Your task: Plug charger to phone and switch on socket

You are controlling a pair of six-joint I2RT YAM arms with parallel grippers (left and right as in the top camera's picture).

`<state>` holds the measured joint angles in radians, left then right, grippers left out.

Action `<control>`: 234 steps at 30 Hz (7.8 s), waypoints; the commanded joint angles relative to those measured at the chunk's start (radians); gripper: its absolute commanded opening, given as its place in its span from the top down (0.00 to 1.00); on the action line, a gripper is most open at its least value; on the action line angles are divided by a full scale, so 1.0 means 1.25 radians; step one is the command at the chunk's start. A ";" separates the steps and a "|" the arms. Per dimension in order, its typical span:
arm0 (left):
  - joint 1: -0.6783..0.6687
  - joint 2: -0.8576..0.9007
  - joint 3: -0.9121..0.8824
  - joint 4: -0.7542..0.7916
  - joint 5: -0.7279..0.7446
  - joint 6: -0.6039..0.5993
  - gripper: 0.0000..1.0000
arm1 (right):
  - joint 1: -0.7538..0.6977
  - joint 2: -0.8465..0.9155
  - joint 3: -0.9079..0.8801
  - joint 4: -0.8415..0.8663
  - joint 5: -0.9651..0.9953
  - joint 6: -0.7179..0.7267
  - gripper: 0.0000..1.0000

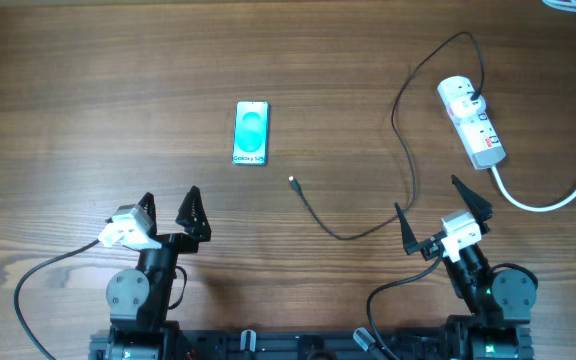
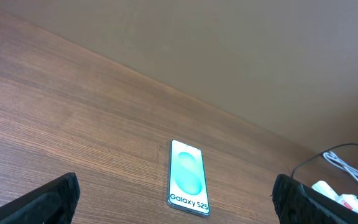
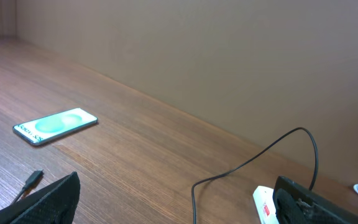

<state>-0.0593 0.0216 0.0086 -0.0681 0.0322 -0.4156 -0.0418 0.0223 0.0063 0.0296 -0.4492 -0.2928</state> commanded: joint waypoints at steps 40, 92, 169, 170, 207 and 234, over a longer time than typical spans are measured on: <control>-0.003 0.847 0.676 -0.441 0.163 0.015 0.00 | -0.001 0.005 -0.001 0.002 -0.013 0.004 0.00; -0.247 1.614 1.130 -0.486 -0.108 0.048 0.00 | -0.001 0.005 -0.001 0.002 -0.013 0.004 0.00; -0.224 1.645 1.065 -0.391 -0.058 0.077 0.17 | -0.001 0.005 -0.001 0.002 -0.013 0.004 0.00; -0.228 1.645 1.065 -0.409 -0.058 0.075 0.22 | -0.001 0.005 -0.001 0.002 -0.013 0.004 0.00; -0.284 1.644 1.066 -0.565 0.031 0.069 0.30 | -0.001 0.005 -0.001 0.002 -0.013 0.004 0.00; -0.227 1.563 1.066 -0.489 0.266 -0.083 0.29 | 0.000 0.102 0.020 0.158 -0.270 0.111 0.00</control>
<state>-0.2974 2.0136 1.3457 -0.6827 0.4309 -0.4488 -0.0418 0.1200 0.0071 0.2043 -0.7311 -0.1841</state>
